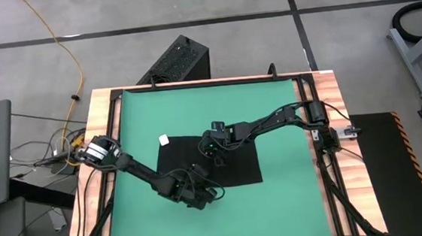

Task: Roll towel
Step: Fold the brown towel

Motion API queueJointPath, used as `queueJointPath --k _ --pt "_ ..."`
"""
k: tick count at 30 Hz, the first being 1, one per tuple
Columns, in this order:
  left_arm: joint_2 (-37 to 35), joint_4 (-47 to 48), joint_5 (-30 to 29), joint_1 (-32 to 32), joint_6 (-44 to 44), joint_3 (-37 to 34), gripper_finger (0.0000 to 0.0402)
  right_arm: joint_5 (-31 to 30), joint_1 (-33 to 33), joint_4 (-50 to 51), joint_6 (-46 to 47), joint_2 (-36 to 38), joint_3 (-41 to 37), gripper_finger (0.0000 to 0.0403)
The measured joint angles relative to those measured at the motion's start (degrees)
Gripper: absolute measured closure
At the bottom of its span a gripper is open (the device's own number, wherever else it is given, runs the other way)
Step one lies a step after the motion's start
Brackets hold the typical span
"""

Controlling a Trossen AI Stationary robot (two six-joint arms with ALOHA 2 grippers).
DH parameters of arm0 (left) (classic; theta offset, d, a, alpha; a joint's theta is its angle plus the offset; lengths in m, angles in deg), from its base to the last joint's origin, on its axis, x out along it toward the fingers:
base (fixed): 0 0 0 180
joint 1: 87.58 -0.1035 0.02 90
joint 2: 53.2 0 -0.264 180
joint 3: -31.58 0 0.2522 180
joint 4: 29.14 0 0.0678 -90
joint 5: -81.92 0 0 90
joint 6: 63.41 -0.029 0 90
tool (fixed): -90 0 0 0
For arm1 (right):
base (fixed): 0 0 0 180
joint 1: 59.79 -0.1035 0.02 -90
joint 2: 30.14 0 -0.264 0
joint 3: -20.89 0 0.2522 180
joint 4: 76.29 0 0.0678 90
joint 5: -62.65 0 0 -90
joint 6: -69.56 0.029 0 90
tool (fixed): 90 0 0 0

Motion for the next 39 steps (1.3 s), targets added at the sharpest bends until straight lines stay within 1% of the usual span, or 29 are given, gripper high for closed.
queueJointPath --k 2,5,8,11,16,22,25,29,32,36,39 --pt "-0.01 0.22 0.44 -0.02 -1.41 0.0 0.0393 0.02 0.0 -0.02 -0.71 0.02 0.0 0.0399" --pt "-1.12 1.35 0.68 -0.01 -3.98 0.0 0.04 -1.04 0.0 0.14 -1.41 0.43 0.0 0.0398" --pt "-3.68 3.05 0.83 -0.05 -6.7 0.0 0.0401 -2.25 0.02 0.34 -2.31 1.0 0.06 0.0397" --pt "-7.46 7.81 0.63 0.0 -9.25 0.01 0.0401 -2.82 0.15 0.36 -3.68 1.97 0.1 0.0397" --pt "-14.1 17.29 0.7 -0.6 -14.6 0.07 0.0401 -3.5 0.15 1.01 -4.42 5.96 0.73 0.0396" --pt "-20.17 28.25 1.55 -3.21 -24.73 0.05 0.0401 -5.13 0.44 1.02 -5.9 11.21 2.38 0.0395" --pt "-23.09 34.2 1.13 -5.79 -29.27 0.07 0.0401 -5.37 1.17 0.72 -6.07 13.06 2.51 0.0395" --pt "-27.14 39.01 -2.14 -9.85 -34.73 0.04 0.0401 -6.14 2.9 1.11 -7.39 14.67 2.49 0.0395" --pt "-30.33 40.0 -4.56 -13.78 -41.15 0.04 0.0401 -6.16 4.78 0.43 -7.92 15.18 2.49 0.0395" --pt "-33.69 39.72 -4.96 -20.39 -51.28 0.04 0.0401 -6.18 7.26 -1.32 -8.97 15.21 2.49 0.0395" --pt "-34.83 39.25 -4.93 -25.98 -58.25 0.04 0.0401 -6.32 9.31 -3.59 -10.79 15.21 2.47 0.0394"
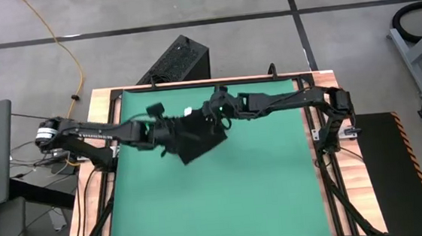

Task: Roll towel
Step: Fold the brown towel

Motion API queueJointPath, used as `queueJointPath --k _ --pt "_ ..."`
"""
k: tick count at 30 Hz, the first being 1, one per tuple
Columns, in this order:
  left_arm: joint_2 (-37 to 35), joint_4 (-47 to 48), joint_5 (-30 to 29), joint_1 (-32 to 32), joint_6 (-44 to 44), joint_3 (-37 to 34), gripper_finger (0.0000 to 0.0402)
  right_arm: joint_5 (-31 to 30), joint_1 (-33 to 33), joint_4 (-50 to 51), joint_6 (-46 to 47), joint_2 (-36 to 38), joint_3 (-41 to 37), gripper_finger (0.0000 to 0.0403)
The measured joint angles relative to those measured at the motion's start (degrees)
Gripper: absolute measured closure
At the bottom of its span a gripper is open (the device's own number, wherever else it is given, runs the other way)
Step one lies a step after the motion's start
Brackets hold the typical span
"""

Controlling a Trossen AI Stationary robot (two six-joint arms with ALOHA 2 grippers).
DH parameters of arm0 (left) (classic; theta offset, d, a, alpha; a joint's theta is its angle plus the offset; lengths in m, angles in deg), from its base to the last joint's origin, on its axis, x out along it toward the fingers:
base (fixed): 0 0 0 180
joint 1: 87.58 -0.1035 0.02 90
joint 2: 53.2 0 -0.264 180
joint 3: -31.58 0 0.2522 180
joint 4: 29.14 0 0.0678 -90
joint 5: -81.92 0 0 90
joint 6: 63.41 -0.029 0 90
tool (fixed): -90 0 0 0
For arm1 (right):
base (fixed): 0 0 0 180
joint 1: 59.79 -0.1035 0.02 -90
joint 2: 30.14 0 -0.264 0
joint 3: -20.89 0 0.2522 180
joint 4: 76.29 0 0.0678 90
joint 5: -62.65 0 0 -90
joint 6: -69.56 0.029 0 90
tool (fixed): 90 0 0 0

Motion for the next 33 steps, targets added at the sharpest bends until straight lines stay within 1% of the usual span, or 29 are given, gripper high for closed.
queueJointPath --k 4,7,12,17,21,24,26,30,33 --pt "-0.27 -4.6 -0.06 -6.72 -11.14 0.0 0.0401 -3.18 2.07 -4.08 -3.49 0.02 0.0 0.0394" --pt "-0.27 -7.76 -0.01 -9.96 -16.15 -0.02 0.0401 -5.63 3.08 -5.62 -5.87 0.02 0.0 0.0394" --pt "-0.83 -8.51 -0.66 -10.53 -20.17 -0.02 0.0401 -7.07 3.3 -5.43 -6.8 0.04 0.0 0.0394" --pt "-2.64 -9.5 -4.85 -10.13 -25.79 -0.02 0.0401 -9.75 3.04 -8.14 -9.94 0.04 0.0 0.0394" --pt "-4.92 -9.81 -5.45 -9.83 -25.25 -0.02 0.0401 -11.72 2.68 -8.2 -10.02 0.66 0.0 0.0394" --pt "-7.02 -9.55 -5.88 -8.03 -24.55 -0.02 0.0401 -13.82 1.04 -7.89 -10.11 1.85 0.0 0.0394" --pt "-8.37 -9.55 -6.02 -6.43 -23.73 -0.02 0.0401 -15.46 -0.49 -7.54 -10.76 2.55 0.0 0.0394" --pt "-10.24 -9.01 -5.82 -2.05 -19.4 -0.02 0.0401 -18.91 -4.12 -5.27 -10.68 5.23 0.0 0.0394" --pt "-10.65 -8.95 -5.54 2.19 -16.6 -0.04 0.0401 -20.52 -7.15 -1.75 -6.81 7.37 0.0 0.0394"
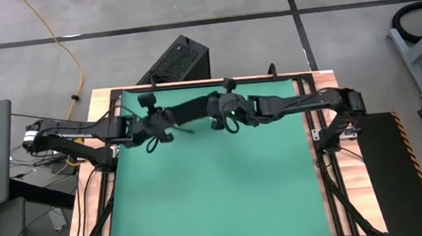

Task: Roll towel
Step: Fold the brown towel

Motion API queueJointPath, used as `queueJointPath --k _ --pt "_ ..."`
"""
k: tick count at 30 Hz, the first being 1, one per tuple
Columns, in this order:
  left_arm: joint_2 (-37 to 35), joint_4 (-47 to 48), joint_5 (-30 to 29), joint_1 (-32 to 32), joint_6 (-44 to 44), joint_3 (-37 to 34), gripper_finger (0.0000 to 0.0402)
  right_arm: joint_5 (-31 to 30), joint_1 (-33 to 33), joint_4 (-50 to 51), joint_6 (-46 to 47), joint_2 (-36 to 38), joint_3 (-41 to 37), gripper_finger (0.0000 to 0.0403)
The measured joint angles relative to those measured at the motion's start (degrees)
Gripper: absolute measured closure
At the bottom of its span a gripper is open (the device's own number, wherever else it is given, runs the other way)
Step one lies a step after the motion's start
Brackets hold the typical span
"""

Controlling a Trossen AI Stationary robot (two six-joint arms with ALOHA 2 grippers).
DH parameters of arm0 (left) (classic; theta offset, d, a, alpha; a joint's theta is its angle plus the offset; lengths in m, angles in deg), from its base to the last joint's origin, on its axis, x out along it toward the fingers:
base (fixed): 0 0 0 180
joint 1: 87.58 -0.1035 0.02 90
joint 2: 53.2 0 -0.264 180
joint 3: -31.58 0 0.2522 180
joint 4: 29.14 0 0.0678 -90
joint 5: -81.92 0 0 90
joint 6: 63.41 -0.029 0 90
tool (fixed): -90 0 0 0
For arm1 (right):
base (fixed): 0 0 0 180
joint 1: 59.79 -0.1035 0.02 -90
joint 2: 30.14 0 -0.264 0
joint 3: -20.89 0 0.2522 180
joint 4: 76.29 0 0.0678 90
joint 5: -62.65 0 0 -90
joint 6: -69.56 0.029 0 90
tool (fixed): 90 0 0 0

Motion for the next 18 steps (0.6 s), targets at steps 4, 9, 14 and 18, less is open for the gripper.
queueJointPath --k 4,9,14,18 --pt "-0.18 -0.17 2.65 6.07 6.21 0.0 0.0401 -0.35 -4.63 6.9 8.79 2.27 0.0 0.0394" --pt "-0.15 -2.18 7.28 13.23 14.17 0.0 0.0401 -0.32 -11.27 15.21 19.38 4.03 0.0 0.0394" --pt "-0.35 -7.53 12.07 15.96 18.14 0.01 0.0401 -0.69 -16.04 16.8 22.8 3.97 -0.02 0.0394" --pt "-0.44 -6.81 14.75 14.32 19.89 0.43 0.0401 -2.52 -16.53 17.63 23.49 3.9 -0.02 0.0394"
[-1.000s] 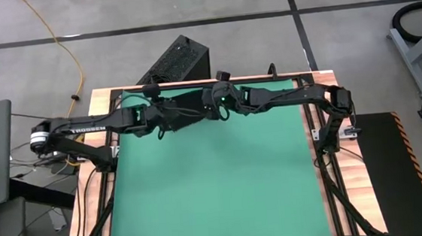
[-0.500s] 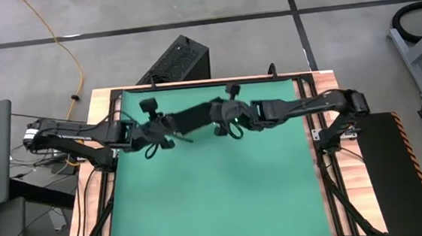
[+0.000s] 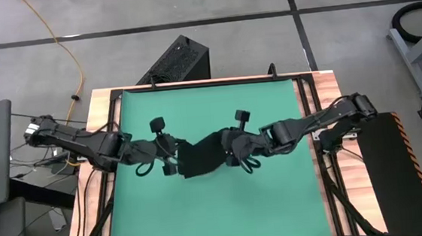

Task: Roll towel
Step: Fold the brown towel

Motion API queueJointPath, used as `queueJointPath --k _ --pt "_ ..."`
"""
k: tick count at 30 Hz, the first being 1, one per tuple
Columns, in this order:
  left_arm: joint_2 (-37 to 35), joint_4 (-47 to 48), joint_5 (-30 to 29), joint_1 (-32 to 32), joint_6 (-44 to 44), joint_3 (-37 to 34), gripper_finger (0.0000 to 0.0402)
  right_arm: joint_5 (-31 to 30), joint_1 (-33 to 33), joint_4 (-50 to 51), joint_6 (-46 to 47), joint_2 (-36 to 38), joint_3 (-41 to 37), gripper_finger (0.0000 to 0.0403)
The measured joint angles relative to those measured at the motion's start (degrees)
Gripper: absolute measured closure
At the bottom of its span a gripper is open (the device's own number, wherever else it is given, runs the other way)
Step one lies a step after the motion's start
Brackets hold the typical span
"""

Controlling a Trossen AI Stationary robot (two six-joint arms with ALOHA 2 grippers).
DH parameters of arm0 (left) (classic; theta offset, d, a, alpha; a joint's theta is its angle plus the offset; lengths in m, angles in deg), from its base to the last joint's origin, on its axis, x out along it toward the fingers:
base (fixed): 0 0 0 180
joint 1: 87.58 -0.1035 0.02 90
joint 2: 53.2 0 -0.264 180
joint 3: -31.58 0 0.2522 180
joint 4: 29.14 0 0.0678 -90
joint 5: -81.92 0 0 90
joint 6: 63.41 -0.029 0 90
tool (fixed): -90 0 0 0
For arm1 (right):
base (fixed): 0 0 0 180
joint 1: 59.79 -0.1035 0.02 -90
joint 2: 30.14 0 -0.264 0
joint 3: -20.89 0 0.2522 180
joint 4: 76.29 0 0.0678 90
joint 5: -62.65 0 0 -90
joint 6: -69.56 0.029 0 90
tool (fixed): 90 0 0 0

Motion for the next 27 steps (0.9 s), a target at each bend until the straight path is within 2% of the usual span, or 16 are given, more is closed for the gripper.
queueJointPath --k 7,12,14,17,20,23,27 --pt "0.32 0.02 3.67 -7.58 2.38 -6.63 0.0401 1.31 5.5 3.22 5.36 -1.16 -3.23 0.0394" --pt "0.32 -0.9 4.02 -14.35 2.05 -12.48 0.0401 7.09 12.29 -1.77 5.34 -2.82 -8.55 0.0394" --pt "0.22 -3.76 6.1 -17.08 1.86 -15.1 0.0401 8.71 14.85 -4.85 5.05 -4.29 -10.0 0.0392" --pt "0.28 -8.9 8.59 -20.67 0.52 -19.79 0.0401 10.02 18.04 -6.09 4.35 -7.34 -10.74 0.0381" --pt "0.28 -15.55 7.92 -23.65 -0.34 -23.59 0.0401 10.33 21.09 -7.63 2.46 -10.56 -10.61 0.0363" --pt "0.28 -18.08 8.34 -26.03 -0.61 -25.67 0.0401 10.17 24.54 -9.29 1.23 -13.57 -10.65 0.0344" --pt "0.28 -19.75 14.28 -26.92 0.25 -25.7 0.0401 9.94 28.38 -10.06 -2.56 -15.3 -10.67 0.0321"
